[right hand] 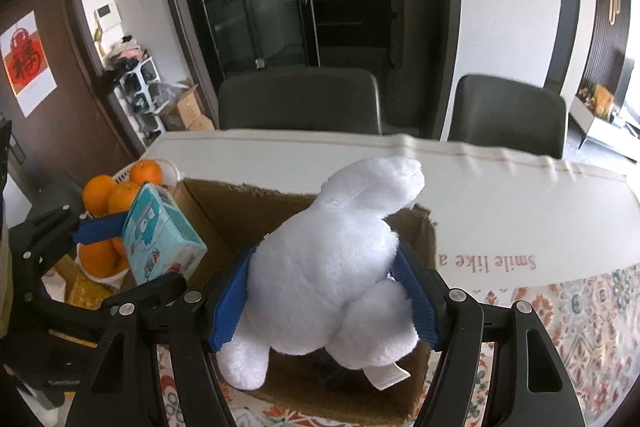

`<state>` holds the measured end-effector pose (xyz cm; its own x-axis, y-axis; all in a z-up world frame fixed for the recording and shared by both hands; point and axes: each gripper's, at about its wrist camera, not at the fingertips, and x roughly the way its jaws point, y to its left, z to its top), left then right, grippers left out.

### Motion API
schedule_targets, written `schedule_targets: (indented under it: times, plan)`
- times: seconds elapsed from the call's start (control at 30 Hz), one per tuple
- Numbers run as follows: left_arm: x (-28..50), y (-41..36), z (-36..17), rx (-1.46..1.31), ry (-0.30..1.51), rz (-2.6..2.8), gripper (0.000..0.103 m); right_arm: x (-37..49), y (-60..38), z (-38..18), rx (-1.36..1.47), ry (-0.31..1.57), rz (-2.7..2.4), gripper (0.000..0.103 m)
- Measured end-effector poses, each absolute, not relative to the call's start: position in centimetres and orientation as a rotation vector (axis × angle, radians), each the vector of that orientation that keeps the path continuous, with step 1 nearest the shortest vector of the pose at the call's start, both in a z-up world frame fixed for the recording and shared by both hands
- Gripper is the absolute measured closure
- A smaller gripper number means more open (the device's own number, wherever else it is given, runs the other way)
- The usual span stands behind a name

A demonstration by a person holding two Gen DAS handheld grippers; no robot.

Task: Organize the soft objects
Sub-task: 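Lift and carry the bunny and tissue packet over the box with both tools, then open both tools to drop the bunny and tissue packet into the box, then move the right tool to the yellow minion keychain while the left tool approaches the red snack packet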

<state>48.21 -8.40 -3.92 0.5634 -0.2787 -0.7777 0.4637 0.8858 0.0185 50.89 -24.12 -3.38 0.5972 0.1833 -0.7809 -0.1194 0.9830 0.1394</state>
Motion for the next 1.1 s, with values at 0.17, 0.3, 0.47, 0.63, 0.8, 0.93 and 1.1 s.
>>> schedule_targets:
  times: [0.17, 0.3, 0.47, 0.63, 0.8, 0.93, 1.1]
  plan:
    - [48.9, -8.8, -5.3, 0.246, 0.901, -0.455, 0.029, 51.9, -24.2, -5.2, 0.089, 0.959, 0.192, 0.033]
    - [49.0, -9.1, -5.8, 0.269, 0.896, -0.446, 0.02, 52.2, -24.2, -6.3, 0.091, 0.986, 0.202, 0.03]
    - [49.0, -8.8, -5.5, 0.26, 0.886, -0.434, 0.015, 52.1, -24.3, -6.4, 0.103, 0.985, 0.203, 0.023]
    - [48.5, -8.0, -5.0, 0.247, 0.883, -0.408, 0.014, 51.8, -24.0, -5.3, 0.092, 0.947, 0.184, 0.02]
    - [47.4, -7.3, -4.6, 0.24, 0.877, -0.377, 0.014, 50.7, -23.9, -4.7, 0.076, 0.939, 0.164, 0.02]
    - [46.2, -6.8, -4.1, 0.236, 0.875, -0.355, 0.014, 49.9, -23.5, -4.4, 0.066, 0.937, 0.151, 0.02]
    - [44.3, -6.0, -3.2, 0.214, 0.869, -0.335, 0.014, 48.1, -23.4, -3.8, 0.073, 0.932, 0.151, 0.02]
